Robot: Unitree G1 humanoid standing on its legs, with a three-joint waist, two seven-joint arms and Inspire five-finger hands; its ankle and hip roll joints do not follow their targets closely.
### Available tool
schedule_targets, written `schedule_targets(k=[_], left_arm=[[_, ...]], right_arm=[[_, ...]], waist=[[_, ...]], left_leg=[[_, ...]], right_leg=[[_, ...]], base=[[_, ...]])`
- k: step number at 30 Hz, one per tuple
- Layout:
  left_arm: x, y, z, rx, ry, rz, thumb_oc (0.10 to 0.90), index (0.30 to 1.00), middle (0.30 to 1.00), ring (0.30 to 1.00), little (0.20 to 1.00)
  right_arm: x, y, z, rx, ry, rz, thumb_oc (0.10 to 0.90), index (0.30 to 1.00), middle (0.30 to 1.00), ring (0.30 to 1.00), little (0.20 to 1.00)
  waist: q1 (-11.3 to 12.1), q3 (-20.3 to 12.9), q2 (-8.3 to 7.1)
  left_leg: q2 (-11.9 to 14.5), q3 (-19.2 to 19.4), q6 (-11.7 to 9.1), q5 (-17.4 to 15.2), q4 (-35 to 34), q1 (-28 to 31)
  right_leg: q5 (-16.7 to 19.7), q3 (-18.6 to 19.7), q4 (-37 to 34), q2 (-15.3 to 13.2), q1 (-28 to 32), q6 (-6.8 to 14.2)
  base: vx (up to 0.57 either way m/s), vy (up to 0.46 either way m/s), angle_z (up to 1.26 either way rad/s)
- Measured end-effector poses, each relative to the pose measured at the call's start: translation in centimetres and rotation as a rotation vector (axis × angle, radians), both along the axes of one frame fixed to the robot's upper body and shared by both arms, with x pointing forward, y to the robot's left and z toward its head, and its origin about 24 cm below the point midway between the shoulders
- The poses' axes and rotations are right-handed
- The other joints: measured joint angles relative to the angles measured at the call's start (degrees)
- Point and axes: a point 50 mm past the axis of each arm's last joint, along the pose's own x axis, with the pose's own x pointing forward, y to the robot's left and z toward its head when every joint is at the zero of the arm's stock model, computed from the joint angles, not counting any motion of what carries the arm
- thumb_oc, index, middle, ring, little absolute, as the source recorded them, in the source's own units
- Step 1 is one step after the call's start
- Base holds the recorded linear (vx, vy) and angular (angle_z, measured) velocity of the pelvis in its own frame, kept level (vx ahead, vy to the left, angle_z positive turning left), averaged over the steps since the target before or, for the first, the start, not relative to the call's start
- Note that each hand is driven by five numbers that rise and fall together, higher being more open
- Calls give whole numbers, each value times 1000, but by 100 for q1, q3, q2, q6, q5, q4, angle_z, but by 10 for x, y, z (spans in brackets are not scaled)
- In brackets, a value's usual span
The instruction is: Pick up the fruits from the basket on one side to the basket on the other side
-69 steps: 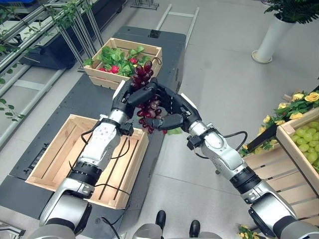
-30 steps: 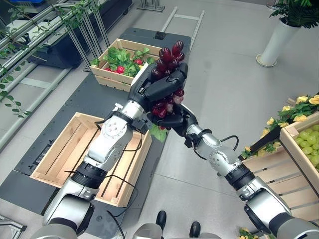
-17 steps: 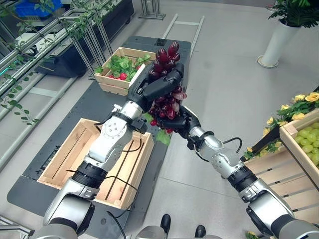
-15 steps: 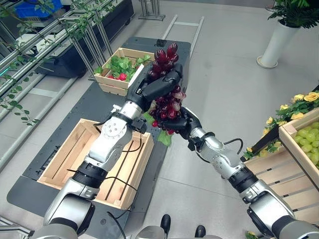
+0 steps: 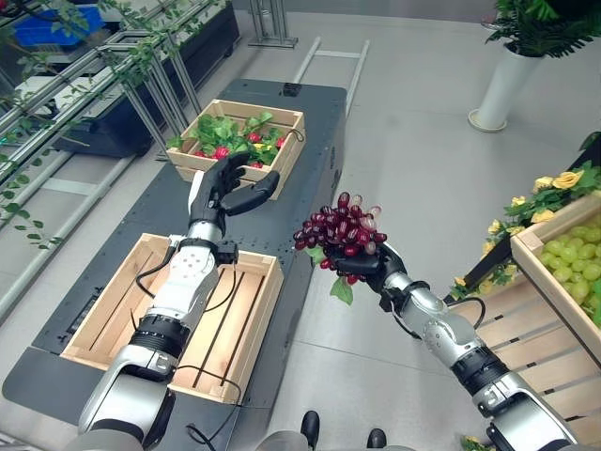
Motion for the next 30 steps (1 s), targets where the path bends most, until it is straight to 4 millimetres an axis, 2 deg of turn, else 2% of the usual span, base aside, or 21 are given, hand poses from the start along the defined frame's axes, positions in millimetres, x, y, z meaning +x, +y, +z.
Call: schedule_targets(k=[4,9,14,19,21,24,27,30], left_arm=[[-7,7,-16,1,55,21,800,900,900,900,900],[-17,8,-33,-13,71,19,800,900,900,900,900],[-40,-4,-62,-32,110,-49,800,900,900,900,900],[-86,-18,-118,-127,277,-84,800,900,900,900,900],[-98,-21,-131,-167,322,-84,800,900,900,900,900],[-107,-26,-141,-228,353,-75,800,900,900,900,900],[-110,-32,-145,-279,357,-72,800,900,900,900,900],[-116,-36,-151,-310,380,-83,800,900,900,900,900]], right_arm=[[-2,-11,-7,-34,12,-31,400,300,300,300,300],[-12,-13,-19,-47,27,-8,400,300,300,300,300],[-45,-22,-55,-11,148,-32,400,300,300,300,300],[-103,-45,-110,-69,365,-104,400,300,300,300,300],[-118,-54,-122,-108,421,-127,400,300,300,300,300],[-132,-67,-133,-126,481,-175,400,300,300,300,300],[-136,-74,-136,-131,501,-209,400,300,300,300,300],[-138,-75,-137,-130,501,-221,400,300,300,300,300]], waist=[[-142,-40,-65],[-235,-94,-127],[-299,-141,-172],[-360,-155,-182],[-466,-154,-194],[-533,-158,-210],[-553,-189,-256],[-595,-203,-377]], left_leg=[[8,70,0,0,-1,10],[26,182,0,-1,-3,35],[38,325,2,-7,-6,60],[70,623,38,-34,-8,51],[72,637,44,-37,-9,38],[93,767,45,-38,-15,-2],[109,886,36,-38,-46,-88],[129,943,44,-27,-10,-100]], right_leg=[[4,28,0,3,-7,6],[34,171,0,35,-38,2],[71,339,0,55,-110,-2],[186,636,0,75,-239,5],[222,675,-1,79,-275,9],[304,846,-1,104,-408,5],[366,955,0,121,-551,5],[412,981,0,137,-580,-9]], base=[[40,13,-5],[41,14,-13],[42,24,-17],[23,16,-32],[2,8,-24],[-5,1,-29],[-29,-18,-24],[-24,-22,-14]])
